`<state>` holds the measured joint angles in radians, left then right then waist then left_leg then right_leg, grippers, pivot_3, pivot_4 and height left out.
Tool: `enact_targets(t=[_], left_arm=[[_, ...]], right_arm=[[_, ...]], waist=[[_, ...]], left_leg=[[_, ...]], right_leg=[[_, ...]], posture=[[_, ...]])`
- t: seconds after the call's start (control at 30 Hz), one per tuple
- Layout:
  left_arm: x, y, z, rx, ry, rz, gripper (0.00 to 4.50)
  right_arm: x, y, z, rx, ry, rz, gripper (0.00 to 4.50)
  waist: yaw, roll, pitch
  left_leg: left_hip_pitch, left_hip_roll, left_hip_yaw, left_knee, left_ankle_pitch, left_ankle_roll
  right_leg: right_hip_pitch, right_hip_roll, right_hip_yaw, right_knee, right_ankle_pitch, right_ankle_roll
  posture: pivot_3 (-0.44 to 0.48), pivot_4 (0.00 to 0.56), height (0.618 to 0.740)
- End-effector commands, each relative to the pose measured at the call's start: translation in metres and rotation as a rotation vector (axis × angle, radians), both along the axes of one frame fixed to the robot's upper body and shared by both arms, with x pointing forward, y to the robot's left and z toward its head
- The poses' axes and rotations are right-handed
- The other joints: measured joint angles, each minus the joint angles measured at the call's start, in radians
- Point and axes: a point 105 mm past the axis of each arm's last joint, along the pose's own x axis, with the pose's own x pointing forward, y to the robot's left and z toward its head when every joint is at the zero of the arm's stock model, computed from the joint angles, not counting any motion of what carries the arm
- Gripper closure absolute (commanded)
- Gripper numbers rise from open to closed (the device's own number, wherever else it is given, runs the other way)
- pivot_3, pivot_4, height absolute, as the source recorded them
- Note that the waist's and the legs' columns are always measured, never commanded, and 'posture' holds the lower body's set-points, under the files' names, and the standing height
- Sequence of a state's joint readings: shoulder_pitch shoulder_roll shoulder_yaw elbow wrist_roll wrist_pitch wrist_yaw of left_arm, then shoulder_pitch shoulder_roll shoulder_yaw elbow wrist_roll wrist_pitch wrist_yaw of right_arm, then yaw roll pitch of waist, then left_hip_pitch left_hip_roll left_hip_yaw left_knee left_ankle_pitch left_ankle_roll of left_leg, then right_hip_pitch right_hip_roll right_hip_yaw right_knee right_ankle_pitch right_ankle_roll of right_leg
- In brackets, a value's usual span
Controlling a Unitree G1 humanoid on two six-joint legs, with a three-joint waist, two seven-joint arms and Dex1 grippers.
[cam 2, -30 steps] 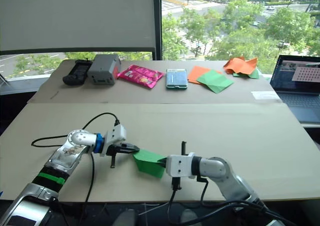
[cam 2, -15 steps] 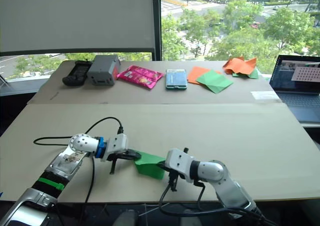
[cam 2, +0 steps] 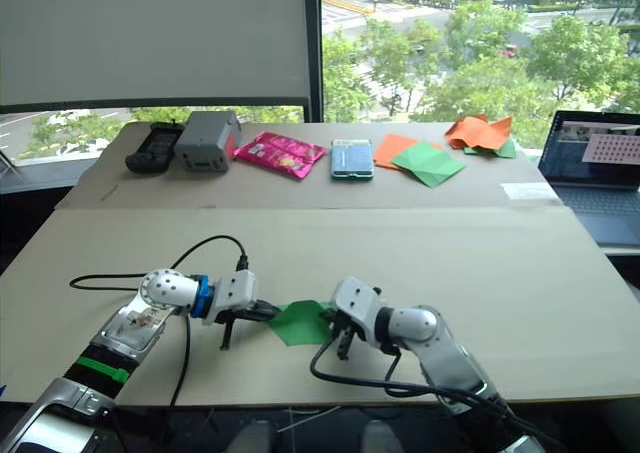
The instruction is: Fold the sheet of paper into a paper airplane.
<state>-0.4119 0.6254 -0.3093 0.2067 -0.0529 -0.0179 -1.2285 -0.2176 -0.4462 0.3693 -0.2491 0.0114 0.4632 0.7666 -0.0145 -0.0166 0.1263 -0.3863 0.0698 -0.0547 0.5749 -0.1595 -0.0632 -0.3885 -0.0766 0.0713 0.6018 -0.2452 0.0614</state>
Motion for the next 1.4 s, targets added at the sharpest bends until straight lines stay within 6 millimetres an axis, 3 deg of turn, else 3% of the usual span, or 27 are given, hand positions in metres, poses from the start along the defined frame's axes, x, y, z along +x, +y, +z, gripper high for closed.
enact_targets(t=[0.03,0.27,0.4,0.6,0.73,0.93,1.2,1.4], left_arm=[[-0.005,0.004,-0.011,0.048,0.028,0.004,4.47],[0.008,0.014,0.005,0.02,0.035,0.06,4.47],[0.011,0.014,0.039,-0.075,0.066,0.074,4.47],[0.003,0.004,0.067,-0.204,0.137,0.047,4.47],[-0.004,0.0,0.061,-0.188,0.166,0.03,4.47],[-0.001,0.001,0.036,-0.129,0.153,0.061,4.47],[0.001,-0.001,0.024,-0.102,0.14,0.076,4.47],[0.004,-0.002,0.019,-0.087,0.128,0.083,4.5]], right_arm=[[-0.001,0.006,-0.004,-0.008,0.019,0.0,4.5],[-0.005,0.006,-0.014,-0.044,0.066,0.002,4.5],[-0.003,0.0,-0.025,-0.091,0.11,-0.022,4.5],[0.001,0.001,-0.027,-0.099,0.122,-0.034,4.5],[0.001,0.002,-0.027,-0.099,0.123,-0.03,4.5],[0.0,0.005,-0.025,-0.09,0.124,-0.025,4.5],[0.004,0.005,-0.017,-0.072,0.106,-0.043,4.5],[0.004,0.009,-0.006,-0.042,0.068,-0.031,2.53]], waist=[[-0.001,0.001,-0.001],[-0.007,0.001,-0.002],[-0.012,0.0,-0.001],[-0.018,-0.001,-0.001],[-0.028,-0.001,-0.001],[-0.03,-0.001,-0.001],[-0.029,-0.002,-0.001],[-0.027,-0.002,-0.001]], left_leg=[[0.0,0.0,0.0,0.0,0.0,0.0],[0.001,0.0,0.0,0.0,-0.002,-0.003],[0.001,0.0,0.0,0.0,-0.001,-0.002],[0.001,0.0,0.0,0.0,-0.002,-0.003],[0.001,0.0,-0.001,-0.001,-0.002,-0.003],[0.002,0.0,-0.001,-0.001,0.0,-0.001],[0.002,0.0,-0.001,-0.001,-0.002,-0.003],[0.001,0.0,-0.001,-0.001,-0.002,-0.003]], right_leg=[[0.0,0.0,0.0,0.0,0.0,0.0],[0.0,0.0,0.0,0.0,0.0,0.0],[-0.001,0.0,0.0,0.001,0.0,0.0],[-0.001,0.0,0.0,0.001,0.0,0.0],[-0.001,0.0,0.0,0.001,0.0,0.0],[-0.001,0.0,0.0,0.001,0.0,0.0],[-0.001,0.0,0.0,0.001,0.0,0.0],[-0.002,0.0,0.0,0.001,0.0,0.0]], posture=[[0.0,0.15,0.718],[0.0,0.15,0.718],[0.0,0.15,0.718],[0.0,0.15,0.718],[0.0,0.15,0.718],[0.0,0.15,0.718],[0.0,0.15,0.718],[0.0,0.15,0.718]])
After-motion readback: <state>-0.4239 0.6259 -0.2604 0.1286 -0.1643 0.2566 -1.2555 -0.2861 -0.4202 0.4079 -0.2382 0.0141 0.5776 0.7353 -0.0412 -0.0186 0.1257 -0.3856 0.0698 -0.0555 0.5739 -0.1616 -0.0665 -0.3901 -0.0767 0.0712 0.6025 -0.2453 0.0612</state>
